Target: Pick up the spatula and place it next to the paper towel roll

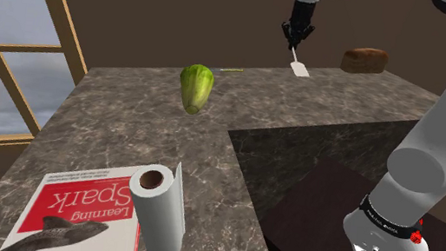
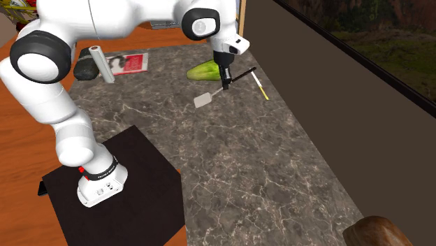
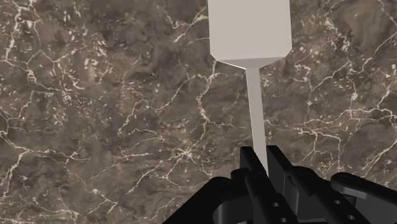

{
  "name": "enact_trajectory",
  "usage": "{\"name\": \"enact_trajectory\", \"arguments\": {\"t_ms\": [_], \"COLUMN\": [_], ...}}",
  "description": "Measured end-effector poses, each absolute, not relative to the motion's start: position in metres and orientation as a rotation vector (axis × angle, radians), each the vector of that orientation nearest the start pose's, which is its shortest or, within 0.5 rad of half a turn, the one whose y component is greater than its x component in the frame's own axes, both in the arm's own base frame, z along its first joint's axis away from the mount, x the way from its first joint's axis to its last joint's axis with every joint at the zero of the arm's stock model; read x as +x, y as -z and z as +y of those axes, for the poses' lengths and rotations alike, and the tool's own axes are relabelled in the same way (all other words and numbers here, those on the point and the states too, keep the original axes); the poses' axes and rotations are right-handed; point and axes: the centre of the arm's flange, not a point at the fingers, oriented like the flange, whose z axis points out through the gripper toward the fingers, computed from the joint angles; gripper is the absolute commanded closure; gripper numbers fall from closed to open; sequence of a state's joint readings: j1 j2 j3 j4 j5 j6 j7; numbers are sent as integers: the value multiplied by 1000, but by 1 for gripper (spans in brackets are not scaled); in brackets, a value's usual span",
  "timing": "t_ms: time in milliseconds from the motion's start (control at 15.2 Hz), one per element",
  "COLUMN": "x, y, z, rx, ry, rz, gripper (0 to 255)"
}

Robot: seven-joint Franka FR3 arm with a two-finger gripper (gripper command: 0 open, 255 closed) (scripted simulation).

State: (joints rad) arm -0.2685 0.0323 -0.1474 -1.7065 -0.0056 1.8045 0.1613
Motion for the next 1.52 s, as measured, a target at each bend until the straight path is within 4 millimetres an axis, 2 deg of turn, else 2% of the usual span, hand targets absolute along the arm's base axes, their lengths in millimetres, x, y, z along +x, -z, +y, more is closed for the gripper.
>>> {"name": "enact_trajectory", "arguments": {"t_ms": [792, 1056, 1518], "x": [531, 513, 470], "y": [-625, -632, -630], "z": [-234, -198, -118], "rx": [-3028, -3028, -3028], "ry": [101, 101, 101], "rz": [897, 896, 895], "gripper": [255, 255, 255]}}
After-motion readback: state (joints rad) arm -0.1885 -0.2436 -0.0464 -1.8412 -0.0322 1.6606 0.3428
